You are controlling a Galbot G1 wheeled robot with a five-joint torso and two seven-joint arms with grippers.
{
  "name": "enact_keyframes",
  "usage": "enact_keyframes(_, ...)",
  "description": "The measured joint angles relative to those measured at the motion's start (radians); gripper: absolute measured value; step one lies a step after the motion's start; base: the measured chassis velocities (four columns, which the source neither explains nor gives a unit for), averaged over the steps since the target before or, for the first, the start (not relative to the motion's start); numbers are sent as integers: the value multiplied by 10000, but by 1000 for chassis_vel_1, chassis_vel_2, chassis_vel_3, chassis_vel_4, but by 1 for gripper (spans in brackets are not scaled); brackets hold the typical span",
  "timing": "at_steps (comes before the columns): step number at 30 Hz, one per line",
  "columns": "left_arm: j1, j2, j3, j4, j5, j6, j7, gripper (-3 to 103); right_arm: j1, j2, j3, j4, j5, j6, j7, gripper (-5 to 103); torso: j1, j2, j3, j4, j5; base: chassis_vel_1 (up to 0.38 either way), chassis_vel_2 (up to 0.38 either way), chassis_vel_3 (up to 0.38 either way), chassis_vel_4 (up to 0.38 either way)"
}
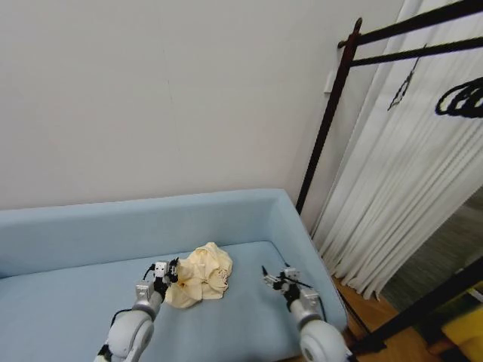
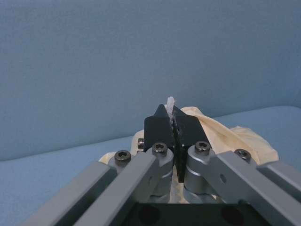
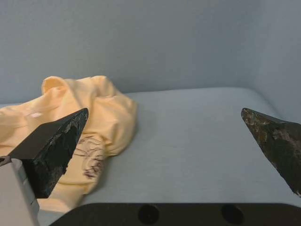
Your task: Pick up the clothes from the sofa and hang them on the clothes hanger.
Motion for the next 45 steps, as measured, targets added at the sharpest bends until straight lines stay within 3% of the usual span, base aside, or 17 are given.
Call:
enact_keyframes(4,-81,327,-105,-73,-513,38,-316,1,1713,383,-1491,-1295,559,-66,799,100,1,0,1,2,0,0,0,0,0)
enact_keyframes(11,-331,464,-184,436,-937,-1,-744,1,3011,920,-2376,-2546,1242,-45,1286,101,1,0,1,-3,0,0,0,0,0)
enact_keyframes(14,-439,319,-329,733,-1142,-28,-842,1,3418,1187,-2897,-2904,1559,-89,1497,92,1,0,1,-3,0,0,0,0,0)
enact_keyframes(19,-508,133,-454,872,-1302,-74,-922,1,4125,1882,-3535,-3658,2023,-202,1829,90,0,0,1,0,1,0,0,0,0)
enact_keyframes(28,-445,62,-445,633,-1365,-68,-1002,1,4807,3015,-3910,-5078,2451,-195,2521,93,0,0,0,-1,2,0,0,0,0)
enact_keyframes(41,-328,70,-498,391,-1556,39,-1200,1,4730,3413,-4068,-5824,2449,-216,2725,90,0,0,0,-2,2,0,0,0,0)
enact_keyframes(43,-331,71,-498,370,-1558,44,-1213,1,4694,3436,-4042,-5942,2279,-210,2546,88,0,0,0,-2,2,0,0,0,0)
enact_keyframes(44,-332,66,-493,343,-1564,52,-1221,1,4681,3459,-4002,-6064,2146,-189,2419,78,0,1,0,-2,3,0,0,0,0)
enact_keyframes(45,-333,58,-480,321,-1572,62,-1226,1,4678,3479,-3957,-6150,2071,-178,2332,74,0,0,0,-2,3,0,0,0,0)
